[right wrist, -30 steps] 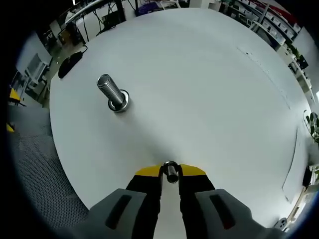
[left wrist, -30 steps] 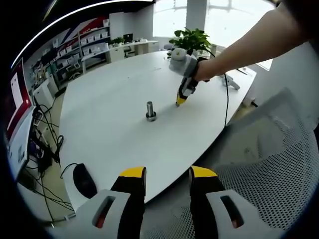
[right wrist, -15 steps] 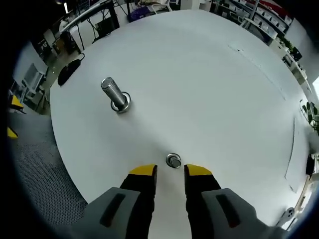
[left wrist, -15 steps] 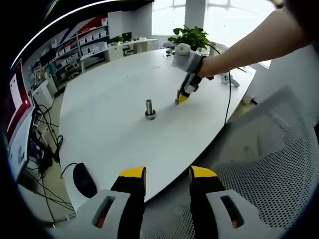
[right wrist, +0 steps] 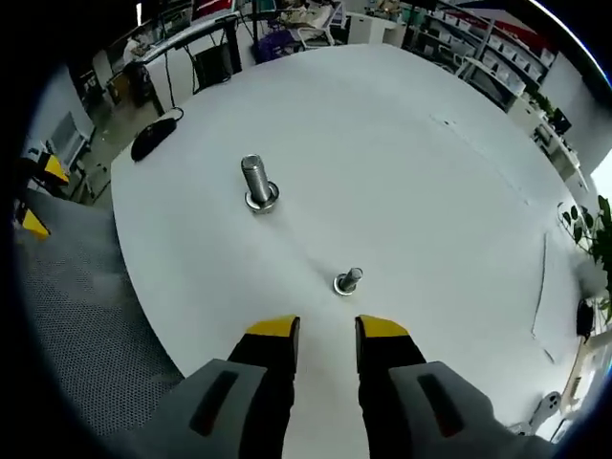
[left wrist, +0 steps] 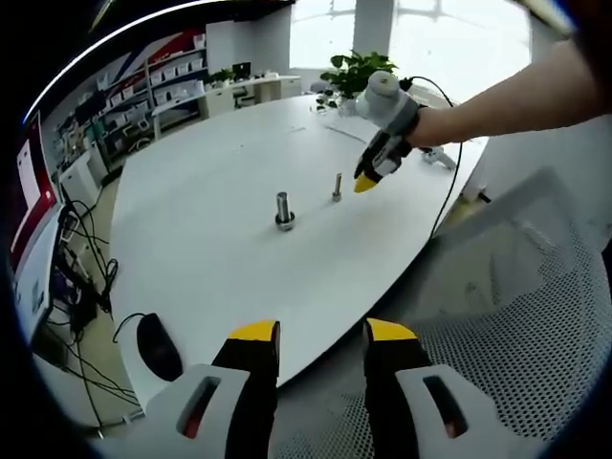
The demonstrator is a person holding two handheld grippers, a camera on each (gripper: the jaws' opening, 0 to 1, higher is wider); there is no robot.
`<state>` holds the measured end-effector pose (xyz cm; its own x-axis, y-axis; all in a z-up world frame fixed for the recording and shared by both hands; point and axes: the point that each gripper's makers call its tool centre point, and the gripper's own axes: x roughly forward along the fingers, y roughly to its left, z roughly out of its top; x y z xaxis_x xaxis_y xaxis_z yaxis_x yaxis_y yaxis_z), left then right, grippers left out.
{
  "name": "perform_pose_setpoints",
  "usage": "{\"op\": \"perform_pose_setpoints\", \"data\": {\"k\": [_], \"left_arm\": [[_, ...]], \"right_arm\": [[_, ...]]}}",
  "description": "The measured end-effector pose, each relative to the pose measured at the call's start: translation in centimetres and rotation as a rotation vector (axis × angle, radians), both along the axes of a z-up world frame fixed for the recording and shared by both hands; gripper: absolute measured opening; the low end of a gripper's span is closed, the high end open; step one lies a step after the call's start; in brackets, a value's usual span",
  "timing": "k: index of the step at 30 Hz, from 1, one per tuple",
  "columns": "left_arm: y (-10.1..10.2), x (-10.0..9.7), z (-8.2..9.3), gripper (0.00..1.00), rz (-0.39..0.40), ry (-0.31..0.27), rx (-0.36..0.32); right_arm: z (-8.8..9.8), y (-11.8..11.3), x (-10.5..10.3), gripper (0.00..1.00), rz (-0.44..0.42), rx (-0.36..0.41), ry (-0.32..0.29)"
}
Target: Place the washer onto the threaded stud by aligning its center hole with the stud, sliding it down to the base, and recovering from edge contact or off-axis alignment until the washer reaches the visible bottom stop.
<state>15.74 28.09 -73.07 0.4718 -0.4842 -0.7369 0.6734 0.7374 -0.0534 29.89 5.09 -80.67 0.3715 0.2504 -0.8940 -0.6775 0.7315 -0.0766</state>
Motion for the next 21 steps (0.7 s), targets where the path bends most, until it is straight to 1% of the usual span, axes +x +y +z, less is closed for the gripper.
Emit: {"op": "perform_pose_setpoints", "data": {"k": [1, 2, 3, 4, 8, 10, 13, 18, 21], "left_arm": [[0.0, 0.0, 0.0, 0.33, -0.001, -0.001, -0.002], [-0.1, 0.0, 0.0, 0.33, -0.004, -0.003, -0.003], [-0.2, 0.0, 0.1, 0.33, -0.008, -0.005, -0.003], [-0.2, 0.0, 0.1, 0.33, -0.009, -0.005, -0.004], [-0.2, -0.1, 0.0, 0.32, -0.010, 0.001, -0.007], [-0.2, -0.1, -0.1, 0.32, -0.005, 0.011, -0.007], [-0.3, -0.1, -0.1, 0.32, -0.009, 0.012, -0.009], [-0.3, -0.1, 0.1, 0.32, -0.010, 0.004, -0.012], [-0.3, -0.1, 0.1, 0.32, -0.009, 0.000, -0.012]], "right_arm": [[0.6, 0.0, 0.0, 0.26, 0.015, -0.001, -0.042], [1.0, 0.0, -0.3, 0.26, 0.016, 0.000, -0.058], [1.4, 0.0, -0.8, 0.26, 0.008, 0.013, -0.062], [1.5, -0.1, -0.9, 0.26, 0.002, 0.026, -0.067], [2.5, -0.6, -2.4, 0.26, -0.006, 0.039, -0.073], [3.3, -0.8, -3.2, 0.26, -0.012, 0.044, -0.085], [4.4, -0.6, -4.5, 0.27, -0.033, 0.085, -0.099], [4.8, -0.8, -6.9, 0.27, -0.013, 0.080, -0.084], [5.3, -1.0, -7.8, 0.28, 0.003, 0.075, -0.084]]}}
